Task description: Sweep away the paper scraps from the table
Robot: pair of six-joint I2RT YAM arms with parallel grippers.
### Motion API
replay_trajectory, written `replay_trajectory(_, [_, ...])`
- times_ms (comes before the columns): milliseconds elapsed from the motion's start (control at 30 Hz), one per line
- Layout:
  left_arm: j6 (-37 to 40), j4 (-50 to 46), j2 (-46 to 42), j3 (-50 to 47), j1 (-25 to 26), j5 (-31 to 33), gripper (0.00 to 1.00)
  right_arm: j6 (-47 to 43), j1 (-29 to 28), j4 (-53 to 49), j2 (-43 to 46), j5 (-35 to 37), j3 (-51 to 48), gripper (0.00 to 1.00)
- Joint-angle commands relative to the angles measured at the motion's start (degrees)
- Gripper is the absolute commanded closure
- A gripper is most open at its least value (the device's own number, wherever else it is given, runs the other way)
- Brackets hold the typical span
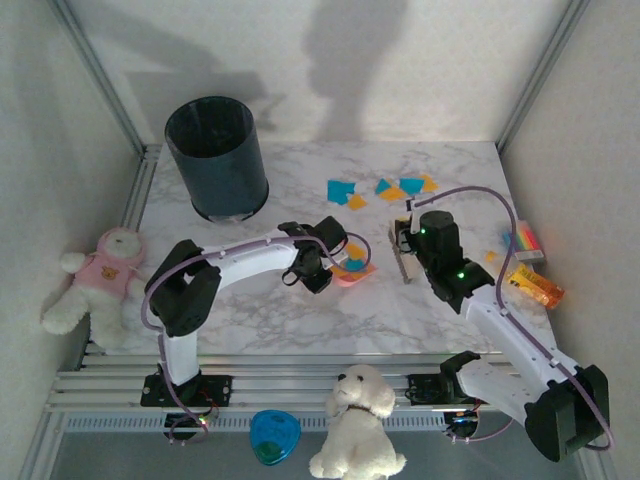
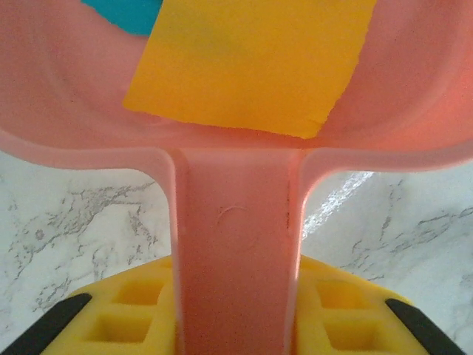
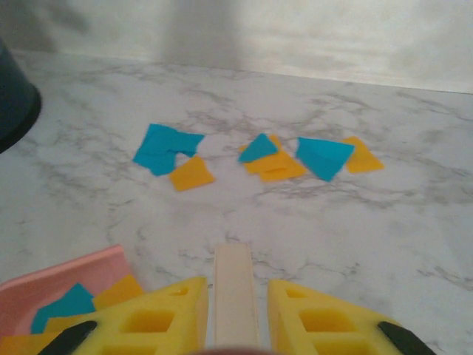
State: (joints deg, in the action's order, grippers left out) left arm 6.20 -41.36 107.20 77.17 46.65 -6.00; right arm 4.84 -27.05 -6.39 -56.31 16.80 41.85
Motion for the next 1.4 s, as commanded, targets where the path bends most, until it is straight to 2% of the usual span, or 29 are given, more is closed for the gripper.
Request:
replay_trajectory(0, [-1.7,3.82,-4.15,-1.2,-0.47,1.28,1.0,2.37,-0.46,1.04,2.36,5.59,-1.06,1.0])
replay_trajectory(333, [-3.16,7.39,-9.98,-1.43,-1.64,0.21,1.0,2.19,-0.46,-0.03,3.86,2.48,-1.94,1.0])
replay_trajectory(633, [-4.1,8.82,-15.6,0.97,-4.99,-2.01,1.0,2.01,-0.46,-0.81,4.2,1.23,-1.73,1.0])
replay_trajectory(1000, [-5.41,9.67,-21.61,4.01,-11.84,-8.28,1.0,2.1,-0.42,-0.78,3.27,0.26,-1.18,1.0])
replay_trajectory(1367, [-9.11,11.32,-25.35,7.2,-22.09,-19.94,1.0,1.93,-0.46,-1.17,1.74,-0.51,-0.28,1.0])
